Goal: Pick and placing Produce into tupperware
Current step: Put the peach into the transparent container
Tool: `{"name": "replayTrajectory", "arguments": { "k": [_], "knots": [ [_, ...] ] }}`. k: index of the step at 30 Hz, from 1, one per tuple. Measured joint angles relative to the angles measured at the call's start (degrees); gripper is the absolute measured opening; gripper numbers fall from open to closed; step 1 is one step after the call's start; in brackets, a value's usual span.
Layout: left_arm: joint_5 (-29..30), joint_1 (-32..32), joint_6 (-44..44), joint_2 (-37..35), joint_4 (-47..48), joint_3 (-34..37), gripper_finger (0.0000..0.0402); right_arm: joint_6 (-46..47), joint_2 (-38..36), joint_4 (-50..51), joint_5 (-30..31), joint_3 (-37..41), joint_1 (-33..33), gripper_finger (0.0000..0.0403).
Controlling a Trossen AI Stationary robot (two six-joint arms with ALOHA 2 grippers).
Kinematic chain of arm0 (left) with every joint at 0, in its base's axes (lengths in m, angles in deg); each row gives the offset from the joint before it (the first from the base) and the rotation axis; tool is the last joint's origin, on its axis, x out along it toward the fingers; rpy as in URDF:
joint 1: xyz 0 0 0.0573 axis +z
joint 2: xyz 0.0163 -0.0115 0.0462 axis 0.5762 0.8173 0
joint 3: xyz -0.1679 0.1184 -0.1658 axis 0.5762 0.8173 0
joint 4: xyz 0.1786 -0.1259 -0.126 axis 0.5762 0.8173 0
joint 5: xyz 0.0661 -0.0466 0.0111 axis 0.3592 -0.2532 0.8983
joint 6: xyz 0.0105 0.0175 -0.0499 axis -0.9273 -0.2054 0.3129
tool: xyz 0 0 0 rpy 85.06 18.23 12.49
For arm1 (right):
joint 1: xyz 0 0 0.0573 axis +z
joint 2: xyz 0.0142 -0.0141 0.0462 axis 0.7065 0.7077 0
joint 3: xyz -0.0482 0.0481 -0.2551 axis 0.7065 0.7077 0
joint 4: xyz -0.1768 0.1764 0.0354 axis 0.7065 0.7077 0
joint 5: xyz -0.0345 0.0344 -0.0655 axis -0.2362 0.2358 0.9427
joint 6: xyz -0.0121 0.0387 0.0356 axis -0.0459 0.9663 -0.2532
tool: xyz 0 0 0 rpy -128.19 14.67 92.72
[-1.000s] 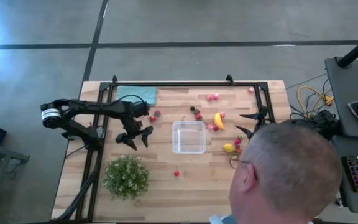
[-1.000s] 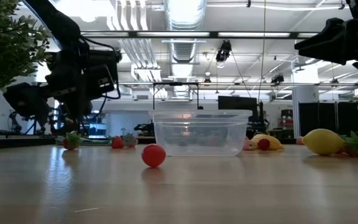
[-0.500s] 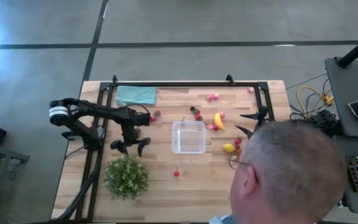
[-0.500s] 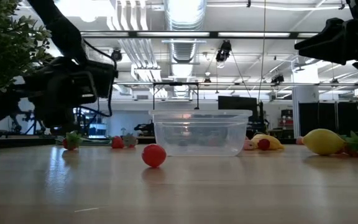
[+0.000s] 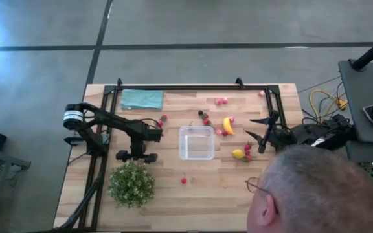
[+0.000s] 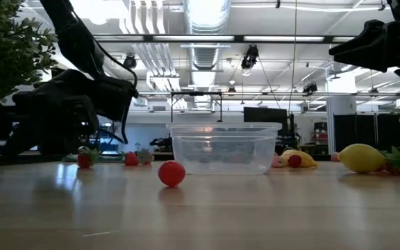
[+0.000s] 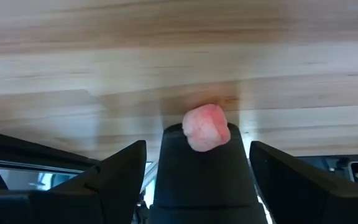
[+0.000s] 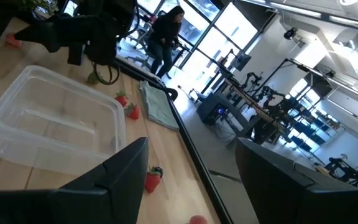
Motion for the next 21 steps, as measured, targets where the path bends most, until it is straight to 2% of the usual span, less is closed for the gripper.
{"name": "replayTrajectory", "arguments": {
  "k": [12,21],
  "knots": [
    [5.01,-4.62,0.5,7.51,0.51,-7.45,0.0267,0.42,0.0,0.0,0.02,0.0,0.02,0.0233],
    [5.01,-7.11,0.25,8.83,3.62,-8.97,0.0187,0.42,0.0,0.02,0.28,0.0,0.01,0.0233]
  ]
}}
